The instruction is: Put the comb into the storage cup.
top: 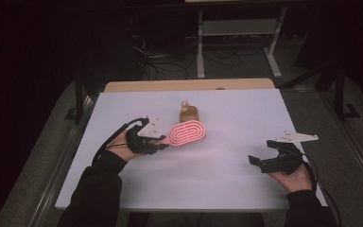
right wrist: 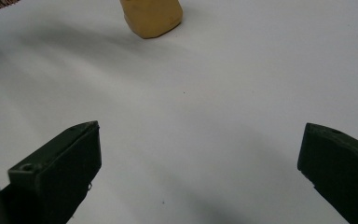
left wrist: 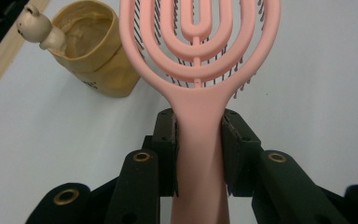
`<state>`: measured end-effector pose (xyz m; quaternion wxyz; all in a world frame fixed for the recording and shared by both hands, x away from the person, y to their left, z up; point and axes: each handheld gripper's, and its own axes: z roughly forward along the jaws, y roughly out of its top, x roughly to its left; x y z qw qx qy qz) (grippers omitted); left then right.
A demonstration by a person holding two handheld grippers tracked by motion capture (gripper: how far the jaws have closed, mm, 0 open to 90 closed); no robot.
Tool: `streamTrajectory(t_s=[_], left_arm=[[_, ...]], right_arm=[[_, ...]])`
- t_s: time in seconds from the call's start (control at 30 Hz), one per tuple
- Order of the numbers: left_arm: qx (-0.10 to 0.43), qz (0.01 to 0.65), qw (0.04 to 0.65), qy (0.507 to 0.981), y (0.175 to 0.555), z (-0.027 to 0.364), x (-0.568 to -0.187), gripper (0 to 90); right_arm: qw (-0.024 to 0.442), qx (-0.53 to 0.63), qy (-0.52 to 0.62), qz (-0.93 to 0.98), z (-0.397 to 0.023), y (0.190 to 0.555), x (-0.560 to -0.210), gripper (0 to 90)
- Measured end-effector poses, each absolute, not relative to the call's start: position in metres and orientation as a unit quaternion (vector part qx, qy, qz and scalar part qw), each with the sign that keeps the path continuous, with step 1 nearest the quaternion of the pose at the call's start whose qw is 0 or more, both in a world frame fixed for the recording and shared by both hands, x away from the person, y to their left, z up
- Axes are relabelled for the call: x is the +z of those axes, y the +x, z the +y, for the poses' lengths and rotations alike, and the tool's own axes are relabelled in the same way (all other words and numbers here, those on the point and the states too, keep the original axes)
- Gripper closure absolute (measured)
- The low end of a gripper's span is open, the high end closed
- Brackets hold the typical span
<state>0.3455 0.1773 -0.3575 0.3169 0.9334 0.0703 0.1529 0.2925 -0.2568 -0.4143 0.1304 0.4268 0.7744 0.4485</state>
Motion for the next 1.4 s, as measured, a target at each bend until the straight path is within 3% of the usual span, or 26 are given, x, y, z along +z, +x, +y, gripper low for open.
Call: streamTrajectory(t_s=[0.63, 1.4], left_arm=[[0.172, 0.051, 0.341, 0.923, 0.348, 0.171, -0.315, 70.3], [0.199, 0.03, 0.402, 0.893, 0.338, 0.149, -0.297, 70.3]], right_arm=[[0.123, 0.462, 0.385, 0.79, -0.246, 0.307, -0.371, 0.0], [0.101, 0.469, 0.324, 0.815, -0.213, 0.333, -0.299, 0.0]])
